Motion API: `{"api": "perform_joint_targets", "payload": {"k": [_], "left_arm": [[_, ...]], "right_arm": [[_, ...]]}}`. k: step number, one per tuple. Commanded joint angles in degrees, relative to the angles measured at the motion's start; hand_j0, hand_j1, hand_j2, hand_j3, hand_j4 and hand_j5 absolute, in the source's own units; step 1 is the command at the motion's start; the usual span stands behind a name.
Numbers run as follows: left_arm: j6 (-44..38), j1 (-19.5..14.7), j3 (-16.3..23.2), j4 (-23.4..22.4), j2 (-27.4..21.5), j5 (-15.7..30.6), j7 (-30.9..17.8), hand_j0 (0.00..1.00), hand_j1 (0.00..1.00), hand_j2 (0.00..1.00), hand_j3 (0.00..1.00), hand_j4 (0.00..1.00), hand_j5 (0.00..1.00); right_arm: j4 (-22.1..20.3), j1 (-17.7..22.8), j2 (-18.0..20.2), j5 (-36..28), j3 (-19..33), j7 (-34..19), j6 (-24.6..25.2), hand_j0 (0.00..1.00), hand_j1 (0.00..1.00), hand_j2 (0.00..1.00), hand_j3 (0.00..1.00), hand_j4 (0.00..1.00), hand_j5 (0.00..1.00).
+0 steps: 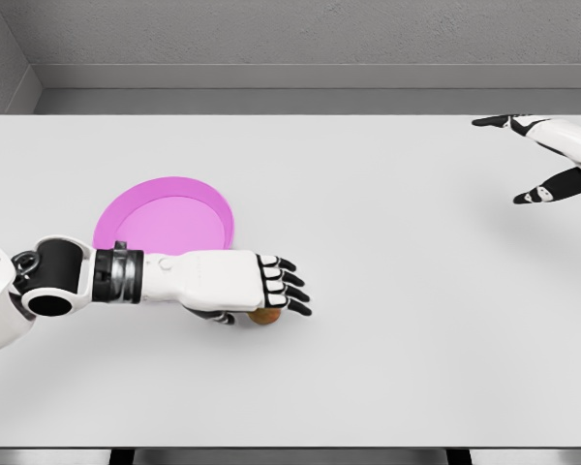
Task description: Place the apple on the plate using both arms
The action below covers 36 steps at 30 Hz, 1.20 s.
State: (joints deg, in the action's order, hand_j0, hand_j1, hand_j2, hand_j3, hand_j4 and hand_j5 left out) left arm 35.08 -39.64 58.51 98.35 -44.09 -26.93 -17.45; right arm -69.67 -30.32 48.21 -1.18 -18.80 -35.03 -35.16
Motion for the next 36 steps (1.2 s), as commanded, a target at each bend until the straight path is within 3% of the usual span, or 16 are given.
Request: {"api": "perform_joint_targets", "payload": {"k": [1,6,10,15,28,33,36], "left_arm": [[-0.08,-0.09,-0.06,-0.44,-0.03,-0.06,0.05,0.93,0.93,0.93,0.93,0.93,0.93],[-0.08,0.00,-0.06,-1.58,0.15,-1.02,0.05,0.92,0.92,0.92,0.92,0.92,0.92],[-0.08,-0.18,-0.06,-3.51,1.02,-1.20,0.05,0.92,0.92,0.92,0.92,0.92,0.92],[-0.08,-0.09,-0.06,-3.51,2.52,-1.29,-0.04,0.87,0.87,0.87,0.87,0.87,0.87],[-0.08,0.09,0.12,-4.22,3.05,-2.60,0.05,0.87,0.87,0.87,0.87,0.87,0.87],[-0.08,0.00,1.43,-4.74,3.05,-3.04,0.05,0.77,0.77,0.77,0.77,0.77,0.77],[-0.08,0.00,1.43,-4.66,3.05,-3.04,-0.04,0.76,0.76,0.76,0.76,0.76,0.76]], "right_arm": [[-0.11,0.00,0.48,-0.49,-0.10,0.03,0.16,1.00,1.00,1.00,1.00,1.00,1.00],[-1.34,2.29,1.36,-0.40,-0.10,0.03,0.16,1.00,1.00,1.00,1.00,1.00,1.00],[-1.34,2.20,2.15,-0.40,0.08,0.03,0.16,1.00,1.00,1.00,1.00,1.00,1.00],[-1.43,2.20,2.15,0.21,0.08,0.03,0.16,1.00,1.00,1.00,1.00,1.00,1.00],[-4.07,1.49,2.24,0.65,0.25,0.03,0.16,1.00,1.00,1.00,1.00,1.00,1.00],[-4.24,1.58,2.24,0.65,0.25,0.03,0.16,1.00,1.00,1.00,1.00,1.00,1.00],[-4.33,1.58,2.33,0.65,0.25,0.03,0.16,1.00,1.00,1.00,1.00,1.00,1.00]]}}
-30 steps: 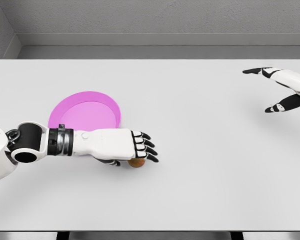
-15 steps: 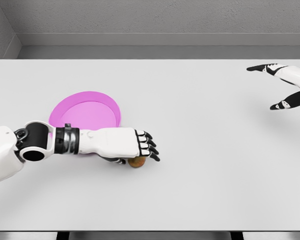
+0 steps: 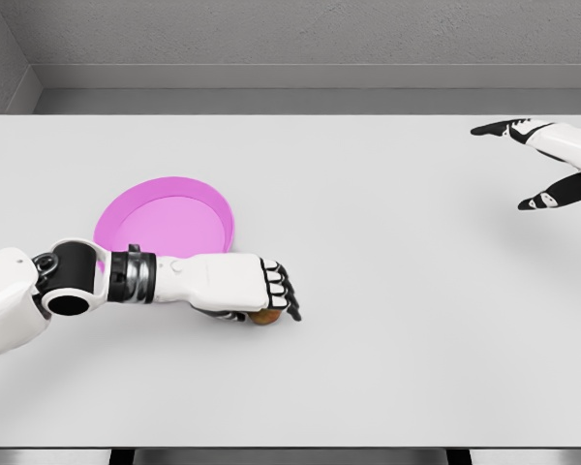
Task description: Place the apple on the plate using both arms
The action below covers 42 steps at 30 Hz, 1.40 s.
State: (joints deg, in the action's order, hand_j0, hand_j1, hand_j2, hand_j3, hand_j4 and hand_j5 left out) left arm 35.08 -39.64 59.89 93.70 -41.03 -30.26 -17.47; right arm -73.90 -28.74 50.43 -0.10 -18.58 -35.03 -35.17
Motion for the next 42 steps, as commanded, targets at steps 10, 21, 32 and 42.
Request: {"api": "perform_joint_targets", "payload": {"k": [10,21,32,42], "left_arm": [[-0.08,0.00,0.49,-0.10,-0.10,0.21,0.06,0.76,0.76,0.76,0.76,0.76,0.76],[-0.08,0.00,0.58,-0.10,-0.27,-0.15,0.06,0.60,0.60,0.60,0.60,0.60,0.60],[-0.08,-0.62,0.58,0.25,-0.36,0.12,-0.02,0.48,0.48,0.48,0.48,0.48,0.48],[-0.08,-4.92,-5.22,-0.19,-4.49,6.44,0.50,0.47,0.47,0.47,0.47,0.47,0.47]], "right_arm": [[-0.19,0.44,0.10,-0.43,0.03,0.03,0.17,1.00,1.00,1.00,1.00,1.00,1.00],[-1.33,0.53,1.51,-0.52,0.03,0.03,0.17,1.00,1.00,1.00,1.00,1.00,1.00],[-2.56,0.70,0.98,-0.43,-0.14,0.03,0.17,1.00,1.00,1.00,1.00,1.00,1.00],[-3.09,0.79,1.07,-0.43,-0.14,0.03,0.17,1.00,1.00,1.00,1.00,1.00,1.00]]}}
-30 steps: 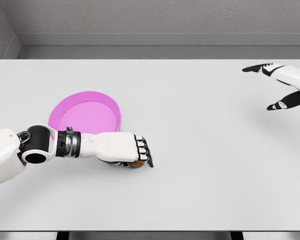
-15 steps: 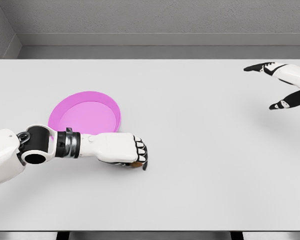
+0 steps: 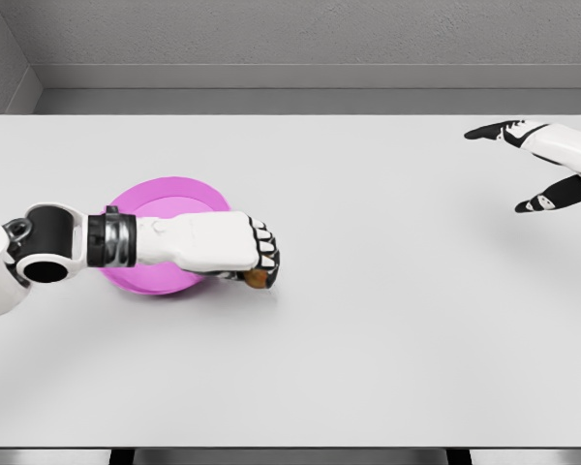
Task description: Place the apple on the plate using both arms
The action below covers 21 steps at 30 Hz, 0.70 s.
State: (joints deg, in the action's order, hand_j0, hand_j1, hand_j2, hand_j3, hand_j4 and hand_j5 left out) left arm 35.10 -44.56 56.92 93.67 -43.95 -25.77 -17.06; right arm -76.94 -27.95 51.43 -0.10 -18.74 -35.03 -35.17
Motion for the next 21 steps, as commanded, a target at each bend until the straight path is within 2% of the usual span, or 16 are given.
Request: {"api": "perform_joint_targets", "payload": {"k": [1,6,7,13,14,15,16,17,18,21], "left_arm": [[-0.10,0.00,-3.92,-0.85,-3.07,2.56,0.09,0.47,0.47,0.47,0.47,0.47,0.47],[-0.10,0.00,-11.30,-15.35,-3.77,4.32,0.09,0.47,0.47,0.47,0.47,0.47,0.47],[-0.10,0.00,-11.74,-18.78,-3.69,4.32,0.09,0.47,0.47,0.47,0.47,0.47,0.47],[-0.10,0.97,-10.69,-19.22,-2.10,3.97,-0.17,0.49,0.49,0.49,0.49,0.49,0.49],[-0.10,0.97,-9.90,-19.14,-2.02,4.06,-0.17,0.53,0.53,0.53,0.53,0.53,0.53],[-0.10,0.97,-9.89,-19.14,-2.02,4.14,-0.17,0.63,0.63,0.63,0.63,0.63,0.63],[-0.10,0.88,-9.89,-19.22,-2.02,4.32,0.09,0.83,0.83,0.83,0.83,0.83,0.83],[-0.10,0.97,-9.89,-19.22,-2.02,5.29,0.09,0.97,0.97,0.97,0.97,0.97,0.97],[-0.10,0.97,-9.89,-19.22,-2.02,5.90,0.09,1.00,1.00,1.00,1.00,1.00,1.00],[-0.10,0.62,-9.89,-17.38,-1.31,7.48,0.09,1.00,1.00,1.00,1.00,1.00,1.00]], "right_arm": [[-0.05,0.00,0.07,-0.42,0.02,0.03,0.17,1.00,1.00,1.00,1.00,1.00,1.00],[-0.14,-0.18,0.16,-0.42,0.02,0.03,0.17,1.00,1.00,1.00,1.00,1.00,1.00],[-0.14,-0.09,0.16,-0.42,0.02,0.03,0.17,1.00,1.00,1.00,1.00,1.00,1.00],[-1.72,-0.09,0.42,-0.43,0.10,0.03,0.17,1.00,1.00,1.00,1.00,1.00,1.00],[-1.72,-0.09,0.60,-0.51,0.10,0.03,0.17,1.00,1.00,1.00,1.00,1.00,1.00],[-1.72,-0.09,0.60,-0.51,0.10,0.03,0.17,1.00,1.00,1.00,1.00,1.00,1.00],[-1.81,-0.09,0.60,-0.51,0.10,0.03,0.17,1.00,1.00,1.00,1.00,1.00,1.00],[-1.72,-0.09,0.69,-0.51,0.10,0.03,0.17,1.00,1.00,1.00,1.00,1.00,1.00],[-1.81,-0.09,0.69,-0.51,0.10,0.03,0.17,1.00,1.00,1.00,1.00,1.00,1.00],[-1.81,0.09,0.77,-0.51,0.10,0.03,0.17,1.00,1.00,1.00,1.00,1.00,1.00]]}}
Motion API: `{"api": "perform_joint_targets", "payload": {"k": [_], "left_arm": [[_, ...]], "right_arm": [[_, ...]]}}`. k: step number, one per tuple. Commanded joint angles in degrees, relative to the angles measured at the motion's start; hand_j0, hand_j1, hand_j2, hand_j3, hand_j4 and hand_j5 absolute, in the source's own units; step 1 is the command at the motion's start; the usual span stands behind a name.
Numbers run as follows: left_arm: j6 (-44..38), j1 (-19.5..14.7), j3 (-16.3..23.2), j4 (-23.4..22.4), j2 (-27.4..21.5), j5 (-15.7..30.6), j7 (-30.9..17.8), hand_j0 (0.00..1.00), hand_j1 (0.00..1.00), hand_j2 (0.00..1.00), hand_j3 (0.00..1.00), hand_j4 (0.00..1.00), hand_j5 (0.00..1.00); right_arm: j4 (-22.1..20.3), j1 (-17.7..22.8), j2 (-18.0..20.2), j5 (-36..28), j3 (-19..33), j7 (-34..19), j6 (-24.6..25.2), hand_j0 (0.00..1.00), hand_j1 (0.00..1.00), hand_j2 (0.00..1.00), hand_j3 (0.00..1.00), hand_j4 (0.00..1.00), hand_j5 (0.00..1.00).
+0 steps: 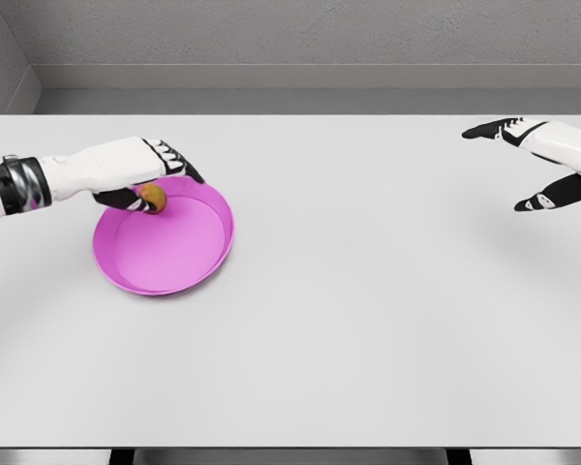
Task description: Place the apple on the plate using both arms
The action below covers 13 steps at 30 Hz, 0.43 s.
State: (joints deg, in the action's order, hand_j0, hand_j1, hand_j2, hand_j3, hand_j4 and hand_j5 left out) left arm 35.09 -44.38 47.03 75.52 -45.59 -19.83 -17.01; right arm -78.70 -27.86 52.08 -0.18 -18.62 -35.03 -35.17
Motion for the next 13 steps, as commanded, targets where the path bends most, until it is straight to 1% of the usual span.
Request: {"api": "perform_joint_targets", "payload": {"k": [1,3,4,6,9,11,13], "left_arm": [[-0.09,-0.18,-0.01,2.52,0.94,1.90,0.05,1.00,1.00,1.00,1.00,1.00,1.00],[-0.09,-0.27,0.08,5.43,4.72,2.51,0.05,1.00,1.00,1.00,1.00,1.00,1.00],[-0.09,-0.35,0.08,7.18,7.36,2.69,0.05,1.00,1.00,1.00,1.00,1.00,1.00],[-0.09,-0.79,0.17,7.45,12.72,2.69,0.05,1.00,1.00,1.00,1.00,1.00,1.00],[-0.09,-0.79,0.25,7.45,15.62,2.69,0.05,1.00,1.00,1.00,1.00,1.00,1.00],[-0.09,-0.71,1.66,7.27,15.89,2.60,-0.04,1.00,1.00,1.00,1.00,1.00,1.00],[-0.09,-0.70,1.75,7.10,15.80,2.51,-0.04,1.00,1.00,1.00,1.00,1.00,1.00]], "right_arm": [[-0.40,0.09,0.13,-0.44,-0.01,0.03,0.17,1.00,1.00,1.00,1.00,1.00,1.00],[-1.20,0.18,1.88,-0.44,0.07,0.03,0.17,1.00,1.00,1.00,1.00,1.00,1.00],[-1.28,0.18,1.97,-0.44,0.07,0.03,0.17,1.00,1.00,1.00,1.00,1.00,1.00],[-1.28,0.18,1.97,-0.44,0.07,0.03,0.17,1.00,1.00,1.00,1.00,1.00,1.00],[-1.28,0.26,1.97,-0.44,0.07,0.03,0.17,1.00,1.00,1.00,1.00,1.00,1.00],[-1.28,0.18,1.97,-0.44,0.07,0.03,0.17,1.00,1.00,1.00,1.00,1.00,1.00],[-1.81,0.26,2.06,-0.44,0.07,0.03,0.17,1.00,1.00,1.00,1.00,1.00,1.00]]}}
